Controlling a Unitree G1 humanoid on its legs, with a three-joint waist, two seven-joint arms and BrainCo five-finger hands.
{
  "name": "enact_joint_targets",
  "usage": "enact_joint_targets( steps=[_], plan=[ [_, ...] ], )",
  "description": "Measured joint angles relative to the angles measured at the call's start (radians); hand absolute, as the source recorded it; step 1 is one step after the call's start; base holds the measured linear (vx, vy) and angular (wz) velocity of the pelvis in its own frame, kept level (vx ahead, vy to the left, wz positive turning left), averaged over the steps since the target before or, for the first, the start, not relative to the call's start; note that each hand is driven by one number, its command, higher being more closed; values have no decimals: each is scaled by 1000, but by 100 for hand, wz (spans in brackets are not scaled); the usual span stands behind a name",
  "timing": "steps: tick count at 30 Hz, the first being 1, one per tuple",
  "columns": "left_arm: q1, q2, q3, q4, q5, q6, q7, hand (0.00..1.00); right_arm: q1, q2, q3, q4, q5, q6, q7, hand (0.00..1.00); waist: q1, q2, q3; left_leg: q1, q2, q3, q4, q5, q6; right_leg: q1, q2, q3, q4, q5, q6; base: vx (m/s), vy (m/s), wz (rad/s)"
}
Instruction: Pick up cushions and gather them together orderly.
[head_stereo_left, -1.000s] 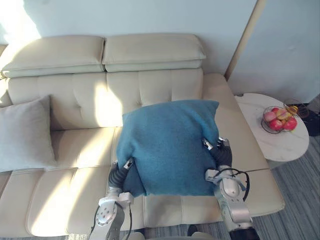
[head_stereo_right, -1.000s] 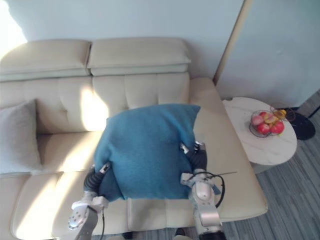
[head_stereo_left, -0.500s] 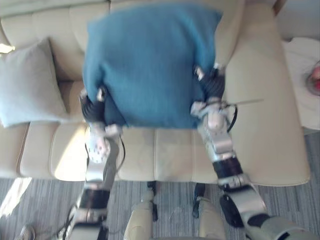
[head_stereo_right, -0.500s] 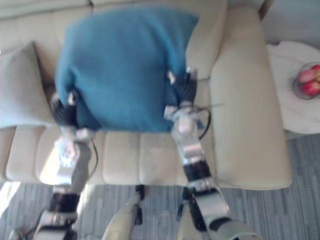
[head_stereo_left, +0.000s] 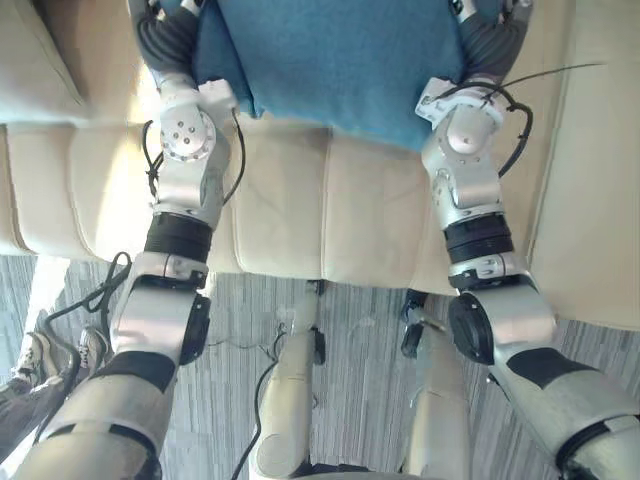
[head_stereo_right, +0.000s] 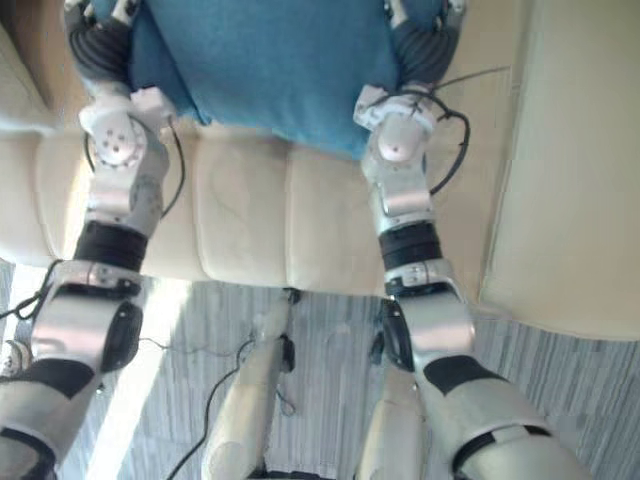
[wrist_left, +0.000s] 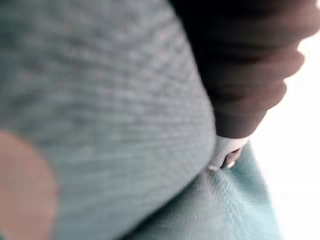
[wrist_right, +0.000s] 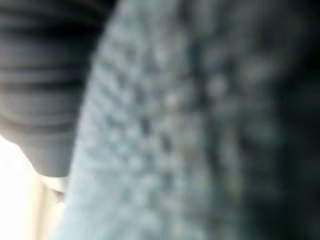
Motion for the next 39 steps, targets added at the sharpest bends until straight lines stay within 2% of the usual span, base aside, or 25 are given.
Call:
enact_joint_targets(
  steps=[4, 5, 9, 12, 16, 19, 22, 23, 26, 28, 30, 33, 35, 36, 37, 39],
  plan=[
    [0, -39, 68, 37, 0, 18, -7, 0, 1, 2, 1, -3, 41, 6, 28, 0, -8, -18, 17, -36, 13, 23, 0, 0, 0, -51, 10, 9, 16, -2, -5, 6, -80, -10],
    [2, -39, 102, 39, 0, 18, -13, 0, 5, 5, 3, -3, 49, 6, 46, 0, -19, -24, 22, -40, 18, 32, -1, -7, -8, -55, 13, 10, 14, 0, -8, 9, -51, -8],
    [27, -38, 156, 41, 0, 17, -33, 0, 41, 5, 5, -30, 78, 4, 68, 0, -32, -25, 22, -36, 30, 87, -1, -12, -12, -55, 16, 16, 11, 4, -11, 11, -46, -7],
    [110, -45, 202, 17, -11, 16, -49, 0, 85, 8, 6, -33, 82, 5, 88, 0, -36, -26, 22, -13, 38, 100, 0, -1, 1, -33, 23, 19, 6, 4, -12, 18, -60, -9],
    [299, -77, 217, -83, -49, 14, -57, 0, 218, 0, 6, -200, 88, 9, 96, 0, -40, -29, 22, 62, 49, 129, 0, -12, 9, 46, 33, 14, -8, 3, -13, 17, -74, -8],
    [440, -78, 220, -164, -62, 9, -80, 0, 333, -45, 7, -376, 88, 0, 108, 0, -45, -35, 19, 130, 50, 138, 0, -39, 12, 113, 33, 13, -10, -9, -16, -2, -64, -3],
    [598, -77, 233, -238, -79, -2, -121, 0, 484, -83, 5, -509, 87, -20, 141, 0, -48, -45, 14, 213, 51, 151, 0, -56, 22, 196, 29, 10, -5, -35, -14, 3, -78, 4],
    [690, -75, 257, -280, -79, -7, -143, 0, 577, -86, 5, -564, 87, -27, 170, 0, -49, -61, 4, 257, 52, 155, 0, -65, 22, 238, 29, 8, -1, -51, -15, 27, -87, 2],
    [826, -87, 278, -306, -75, -8, -175, 0, 743, -85, 10, -622, 85, -37, 218, 0, -53, -71, -35, 305, 60, 152, 6, -81, 29, 311, 29, -20, -13, -69, -18, 65, -90, 17],
    [954, -118, 284, -307, -65, -5, -205, 0, 899, -68, 20, -622, 85, -44, 268, 0, -53, -88, -76, 358, 70, 158, 25, -107, 29, 393, 29, -46, -33, -87, -14, 161, -103, 27],
    [1096, -156, 269, -285, -29, 6, -243, 0, 1052, -32, 46, -608, 78, -47, 329, 0, -51, -117, -131, 426, 66, 161, 41, -132, 23, 475, 25, -47, -45, -111, -5, 157, -83, 10],
    [1211, -190, 245, -201, 30, 22, -286, 0, 1186, 18, 48, -555, 67, -56, 384, 0, -51, -129, -203, 484, 65, 163, 42, -158, 14, 546, 28, -49, -80, -126, 5, 149, -39, 0],
    [1277, -247, 244, -58, 92, 45, -321, 0, 1269, 53, 45, -386, 32, -52, 421, 0, -53, -130, -272, 550, 66, 164, 41, -177, 7, 635, 39, -51, -133, -127, 9, 189, -22, -5],
    [1289, -260, 243, -26, 103, 46, -329, 0, 1284, 60, 45, -342, 24, -49, 429, 0, -53, -130, -285, 566, 66, 164, 39, -181, 6, 654, 43, -50, -146, -126, 11, 184, -12, -8],
    [1314, -287, 238, 81, 132, 61, -352, 0, 1313, 77, 42, -176, -17, -36, 449, 0, -58, -128, -320, 604, 70, 160, 34, -192, -1, 702, 59, -49, -190, -120, 14, 153, -15, -7],
    [1329, -308, 237, 162, 145, 75, -368, 0, 1315, 89, 40, -6, -55, -18, 456, 0, -67, -125, -338, 642, 77, 160, 23, -196, -6, 754, 73, -50, -237, -106, 15, 98, -13, -9]
  ],
)
